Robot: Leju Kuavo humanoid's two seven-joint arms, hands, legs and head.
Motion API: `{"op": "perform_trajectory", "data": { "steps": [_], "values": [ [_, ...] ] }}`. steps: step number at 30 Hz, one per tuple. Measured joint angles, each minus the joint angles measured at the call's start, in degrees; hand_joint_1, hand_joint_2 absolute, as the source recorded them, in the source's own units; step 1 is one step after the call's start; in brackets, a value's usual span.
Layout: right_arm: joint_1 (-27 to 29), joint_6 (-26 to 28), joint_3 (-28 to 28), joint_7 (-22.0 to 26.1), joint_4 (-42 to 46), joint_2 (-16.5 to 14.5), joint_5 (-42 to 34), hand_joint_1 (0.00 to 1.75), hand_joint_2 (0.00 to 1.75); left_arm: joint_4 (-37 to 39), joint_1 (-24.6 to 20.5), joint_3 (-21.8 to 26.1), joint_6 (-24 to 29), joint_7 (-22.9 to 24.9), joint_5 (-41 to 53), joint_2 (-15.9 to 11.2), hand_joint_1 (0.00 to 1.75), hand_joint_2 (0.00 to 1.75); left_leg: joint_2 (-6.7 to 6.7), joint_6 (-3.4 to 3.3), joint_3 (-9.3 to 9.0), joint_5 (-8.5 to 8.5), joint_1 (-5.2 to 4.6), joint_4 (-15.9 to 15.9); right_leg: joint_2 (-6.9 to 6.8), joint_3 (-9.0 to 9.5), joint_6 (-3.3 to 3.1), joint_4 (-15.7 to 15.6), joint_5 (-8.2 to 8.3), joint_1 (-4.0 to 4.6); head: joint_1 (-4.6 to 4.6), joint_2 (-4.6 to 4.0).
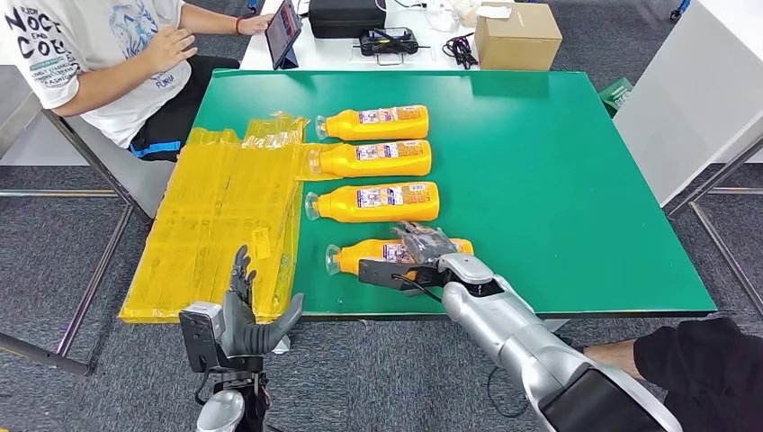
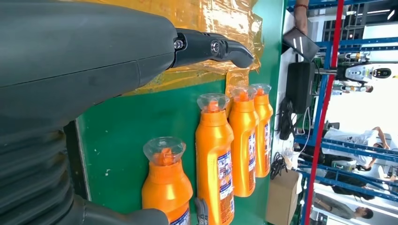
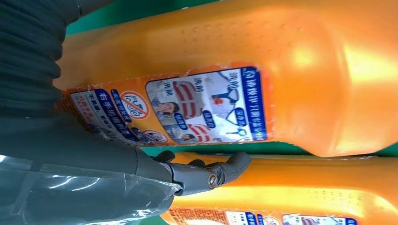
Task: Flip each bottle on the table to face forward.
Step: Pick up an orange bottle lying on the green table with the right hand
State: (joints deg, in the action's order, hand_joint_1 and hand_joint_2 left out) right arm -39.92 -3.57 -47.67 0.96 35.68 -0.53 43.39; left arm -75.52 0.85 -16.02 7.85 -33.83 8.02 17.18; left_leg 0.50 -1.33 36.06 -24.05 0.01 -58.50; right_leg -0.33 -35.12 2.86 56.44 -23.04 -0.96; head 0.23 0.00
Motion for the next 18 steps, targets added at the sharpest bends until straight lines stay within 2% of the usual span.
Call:
{"op": "perform_trajectory", "data": {
  "steps": [18],
  "values": [
    [0.0, 0.04, 0.0, -0.12, -0.04, 0.67, 0.73, 0.0, 1.75, 0.0, 0.1, 0.63, 0.54, 0.14, 0.2, 0.0, 0.0, 1.75, 0.0, 0.0, 0.0, 0.0, 0.0, 0.0, 0.0, 0.0, 0.0, 0.0, 0.0, 0.0, 0.01, 0.0]
  ]
}}
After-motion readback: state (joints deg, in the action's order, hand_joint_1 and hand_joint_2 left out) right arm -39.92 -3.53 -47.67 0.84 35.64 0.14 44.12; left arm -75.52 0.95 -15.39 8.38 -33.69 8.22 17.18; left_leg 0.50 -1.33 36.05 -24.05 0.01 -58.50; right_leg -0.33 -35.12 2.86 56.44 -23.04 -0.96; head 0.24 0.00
